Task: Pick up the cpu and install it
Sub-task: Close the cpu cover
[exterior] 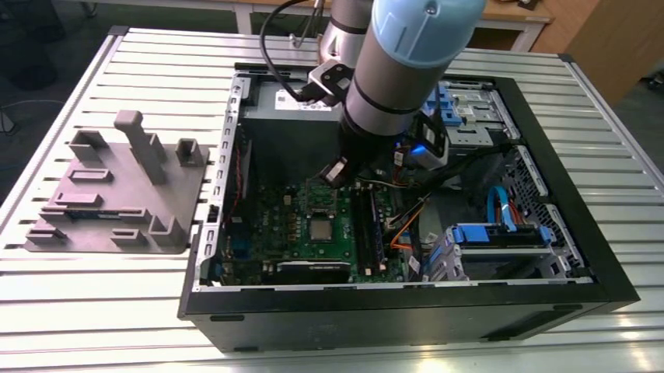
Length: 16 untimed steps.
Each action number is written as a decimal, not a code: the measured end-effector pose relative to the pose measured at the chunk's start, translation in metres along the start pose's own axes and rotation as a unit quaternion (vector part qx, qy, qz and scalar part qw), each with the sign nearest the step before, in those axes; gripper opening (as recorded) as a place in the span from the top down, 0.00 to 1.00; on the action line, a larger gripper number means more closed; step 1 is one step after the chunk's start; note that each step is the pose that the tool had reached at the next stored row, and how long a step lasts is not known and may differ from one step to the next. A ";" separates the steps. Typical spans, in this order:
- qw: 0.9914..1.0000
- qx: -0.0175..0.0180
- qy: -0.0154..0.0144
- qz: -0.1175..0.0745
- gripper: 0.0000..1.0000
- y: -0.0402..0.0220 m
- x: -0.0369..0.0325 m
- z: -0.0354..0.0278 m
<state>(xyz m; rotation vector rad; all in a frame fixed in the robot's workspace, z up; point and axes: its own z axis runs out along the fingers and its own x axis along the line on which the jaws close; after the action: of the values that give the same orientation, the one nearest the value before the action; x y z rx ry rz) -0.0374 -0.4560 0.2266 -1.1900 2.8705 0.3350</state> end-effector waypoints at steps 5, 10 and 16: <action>1.000 0.000 0.001 -0.001 0.90 0.0010 -0.0004 -0.0044; 1.000 0.001 0.003 -0.008 0.90 0.0018 0.0001 -0.0056; 1.000 0.000 0.006 -0.023 0.90 0.0023 0.0002 -0.0066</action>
<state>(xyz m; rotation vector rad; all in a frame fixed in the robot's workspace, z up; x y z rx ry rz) -0.0387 -0.4559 0.2335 -1.2596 2.8490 0.3281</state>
